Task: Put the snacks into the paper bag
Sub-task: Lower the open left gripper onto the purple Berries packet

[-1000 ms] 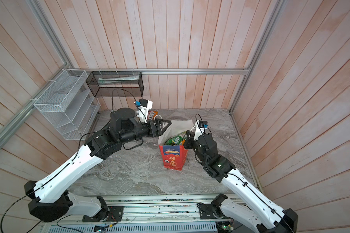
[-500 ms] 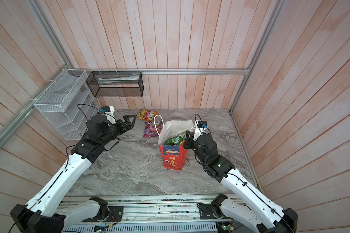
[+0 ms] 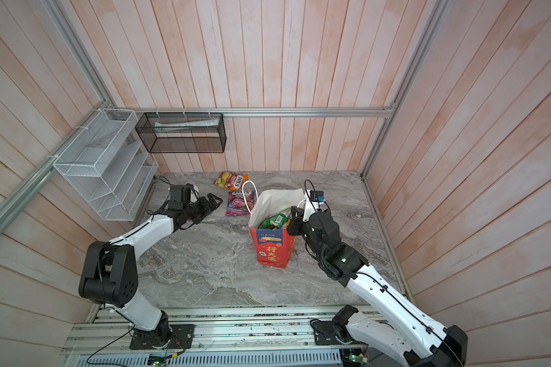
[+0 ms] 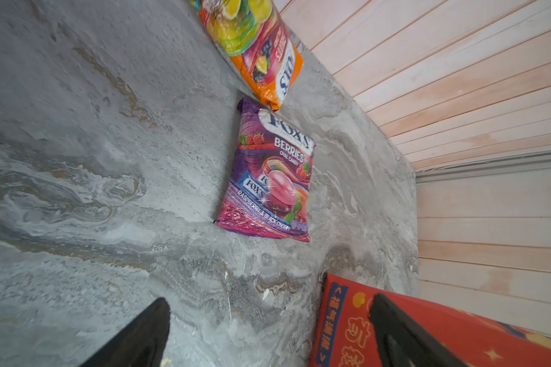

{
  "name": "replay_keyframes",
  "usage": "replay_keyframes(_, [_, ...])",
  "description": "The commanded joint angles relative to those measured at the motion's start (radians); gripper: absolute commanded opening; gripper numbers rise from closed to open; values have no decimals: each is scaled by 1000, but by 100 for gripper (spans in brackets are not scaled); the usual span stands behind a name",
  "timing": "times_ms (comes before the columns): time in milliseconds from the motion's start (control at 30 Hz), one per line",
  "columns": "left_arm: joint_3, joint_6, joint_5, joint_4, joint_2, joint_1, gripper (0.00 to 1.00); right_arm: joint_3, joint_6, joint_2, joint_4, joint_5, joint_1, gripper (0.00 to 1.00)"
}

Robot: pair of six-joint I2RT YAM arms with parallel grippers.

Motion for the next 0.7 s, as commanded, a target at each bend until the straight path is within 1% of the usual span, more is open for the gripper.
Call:
replay_keyframes(0, [55,14,43,51,89,-4,99,27,-13,7,8,13,9,0])
replay_keyframes(200, [164,57,30,21,232,-35,98,26,-16,9,9,18,12,0])
replay_keyframes(333, [252,78,13,-39,323,-52,98,27,-18,16,11,18,17,0])
replay_keyframes(467, [290,78,-7,-46,375,-52,98,27,-20,22,12,19,18,0])
replay_keyframes(667, [354,80,-5,-64,449,-55,98,26,-24,30,14,32,23,0])
